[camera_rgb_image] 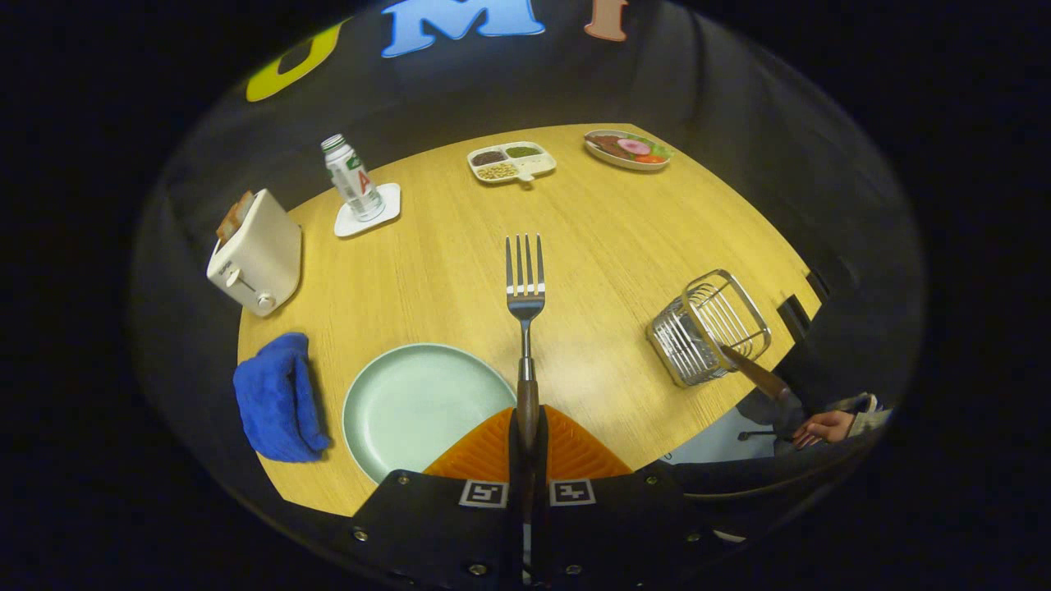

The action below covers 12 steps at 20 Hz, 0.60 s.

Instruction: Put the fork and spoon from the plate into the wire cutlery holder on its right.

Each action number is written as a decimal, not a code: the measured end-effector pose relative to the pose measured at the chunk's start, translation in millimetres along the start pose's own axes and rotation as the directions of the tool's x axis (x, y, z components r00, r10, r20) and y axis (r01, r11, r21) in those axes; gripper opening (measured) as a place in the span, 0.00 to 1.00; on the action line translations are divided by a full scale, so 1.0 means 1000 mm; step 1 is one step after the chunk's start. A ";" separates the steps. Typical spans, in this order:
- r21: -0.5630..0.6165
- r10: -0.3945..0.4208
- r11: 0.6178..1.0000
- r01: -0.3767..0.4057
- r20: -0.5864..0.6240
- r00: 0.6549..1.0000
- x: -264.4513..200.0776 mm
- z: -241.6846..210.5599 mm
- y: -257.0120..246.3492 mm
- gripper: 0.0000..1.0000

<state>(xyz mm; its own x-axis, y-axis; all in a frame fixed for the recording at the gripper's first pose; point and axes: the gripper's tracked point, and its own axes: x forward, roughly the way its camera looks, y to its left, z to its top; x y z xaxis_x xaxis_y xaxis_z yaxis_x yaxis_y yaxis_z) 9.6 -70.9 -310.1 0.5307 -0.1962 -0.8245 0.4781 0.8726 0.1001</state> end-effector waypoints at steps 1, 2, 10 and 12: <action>0.032 -0.018 0.999 0.018 -0.001 1.000 -0.002 0.004 -0.010 0.04; 0.063 -0.032 0.998 0.032 -0.001 0.999 -0.003 0.006 -0.020 0.04; 0.281 -0.112 0.952 0.123 -0.054 0.992 -0.010 0.008 -0.076 0.04; 0.318 -0.119 0.938 0.138 -0.080 0.990 -0.007 0.002 -0.084 0.04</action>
<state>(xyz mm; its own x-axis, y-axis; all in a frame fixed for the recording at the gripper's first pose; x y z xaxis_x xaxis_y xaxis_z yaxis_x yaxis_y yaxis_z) -32.7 -143.2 -311.9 0.4128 -0.2623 -0.8722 0.7444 0.6489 0.1571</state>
